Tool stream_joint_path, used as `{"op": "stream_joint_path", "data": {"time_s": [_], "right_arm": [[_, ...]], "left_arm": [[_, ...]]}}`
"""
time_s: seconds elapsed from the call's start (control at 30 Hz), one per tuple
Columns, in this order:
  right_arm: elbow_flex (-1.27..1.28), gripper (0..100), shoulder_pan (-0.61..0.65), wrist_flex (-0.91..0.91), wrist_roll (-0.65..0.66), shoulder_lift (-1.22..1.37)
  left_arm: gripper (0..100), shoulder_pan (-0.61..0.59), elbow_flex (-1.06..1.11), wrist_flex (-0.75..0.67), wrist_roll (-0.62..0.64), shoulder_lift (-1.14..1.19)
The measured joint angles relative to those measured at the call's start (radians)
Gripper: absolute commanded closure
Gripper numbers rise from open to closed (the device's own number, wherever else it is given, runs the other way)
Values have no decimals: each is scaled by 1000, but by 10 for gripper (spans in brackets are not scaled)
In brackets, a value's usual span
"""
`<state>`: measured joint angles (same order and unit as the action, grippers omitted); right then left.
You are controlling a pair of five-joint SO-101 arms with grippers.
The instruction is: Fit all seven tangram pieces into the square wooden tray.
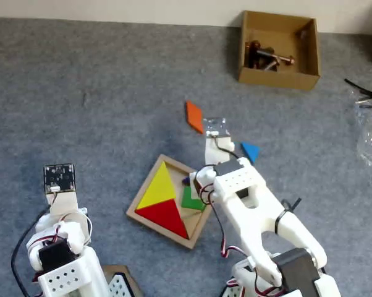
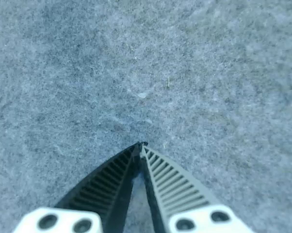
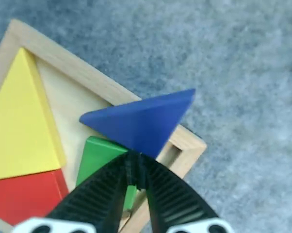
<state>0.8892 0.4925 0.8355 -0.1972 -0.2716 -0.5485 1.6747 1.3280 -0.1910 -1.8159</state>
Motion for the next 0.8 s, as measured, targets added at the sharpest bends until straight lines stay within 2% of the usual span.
{"op": "stream_joint_path", "data": {"time_s": [0.23, 0.8], "right_arm": [[-3, 994, -21, 0, 71, 2], [-3, 994, -37, 2, 72, 2]], "left_arm": [[995, 0, 0, 0, 0, 0], [995, 0, 0, 0, 0, 0]]}}
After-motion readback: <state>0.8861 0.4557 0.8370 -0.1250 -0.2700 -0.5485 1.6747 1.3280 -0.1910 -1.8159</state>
